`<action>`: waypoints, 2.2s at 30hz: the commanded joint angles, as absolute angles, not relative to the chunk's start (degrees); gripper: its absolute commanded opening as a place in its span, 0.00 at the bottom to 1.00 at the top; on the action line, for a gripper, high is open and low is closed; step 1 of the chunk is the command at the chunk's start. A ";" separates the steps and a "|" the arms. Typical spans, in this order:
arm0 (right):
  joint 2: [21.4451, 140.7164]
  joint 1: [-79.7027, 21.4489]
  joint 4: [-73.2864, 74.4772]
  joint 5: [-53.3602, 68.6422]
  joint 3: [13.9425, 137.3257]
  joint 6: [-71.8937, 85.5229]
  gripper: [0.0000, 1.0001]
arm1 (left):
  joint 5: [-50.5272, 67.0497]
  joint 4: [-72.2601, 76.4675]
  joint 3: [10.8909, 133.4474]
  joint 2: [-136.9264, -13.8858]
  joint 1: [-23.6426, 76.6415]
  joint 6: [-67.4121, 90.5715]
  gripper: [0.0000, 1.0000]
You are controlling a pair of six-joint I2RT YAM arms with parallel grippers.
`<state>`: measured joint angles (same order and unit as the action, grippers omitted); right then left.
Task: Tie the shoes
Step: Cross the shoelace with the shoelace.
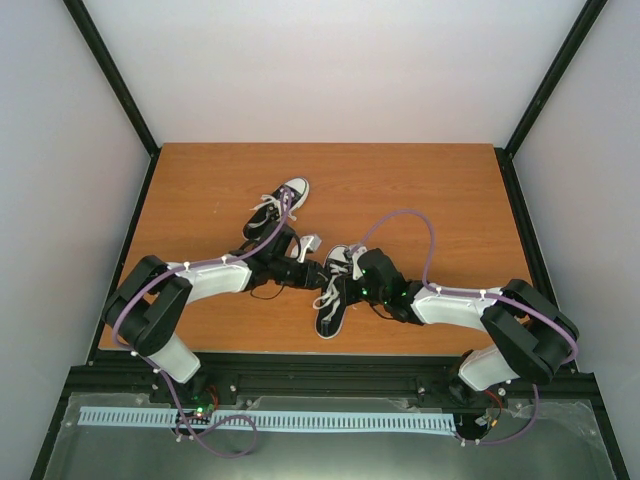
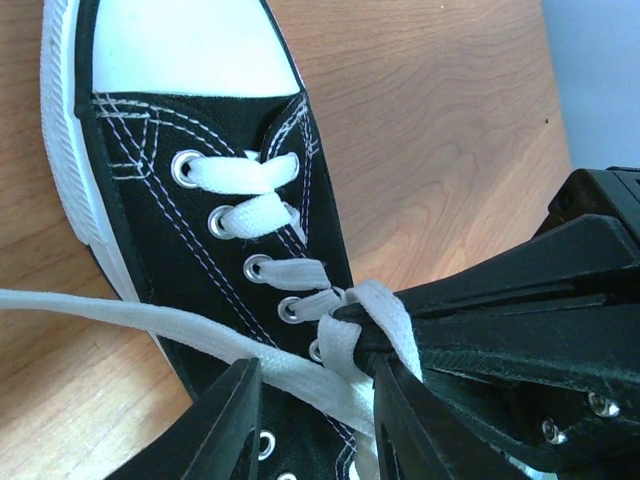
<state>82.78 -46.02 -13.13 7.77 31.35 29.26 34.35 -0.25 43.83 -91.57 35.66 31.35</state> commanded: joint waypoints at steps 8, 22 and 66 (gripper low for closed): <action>82.45 -46.49 -15.58 9.07 29.43 29.31 0.03 | 37.23 4.27 43.38 -91.96 35.16 32.45 0.32; 80.40 -46.49 -20.43 9.61 26.39 30.54 0.03 | 38.49 7.22 42.80 -92.23 35.16 33.13 0.23; 79.67 -46.49 -23.23 8.34 25.56 31.22 0.03 | 44.08 9.78 42.54 -95.80 35.16 37.48 0.26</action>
<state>80.82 -46.02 -19.59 8.99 25.93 31.00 42.76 7.99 42.35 -95.22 35.35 36.67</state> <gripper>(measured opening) 0.030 0.258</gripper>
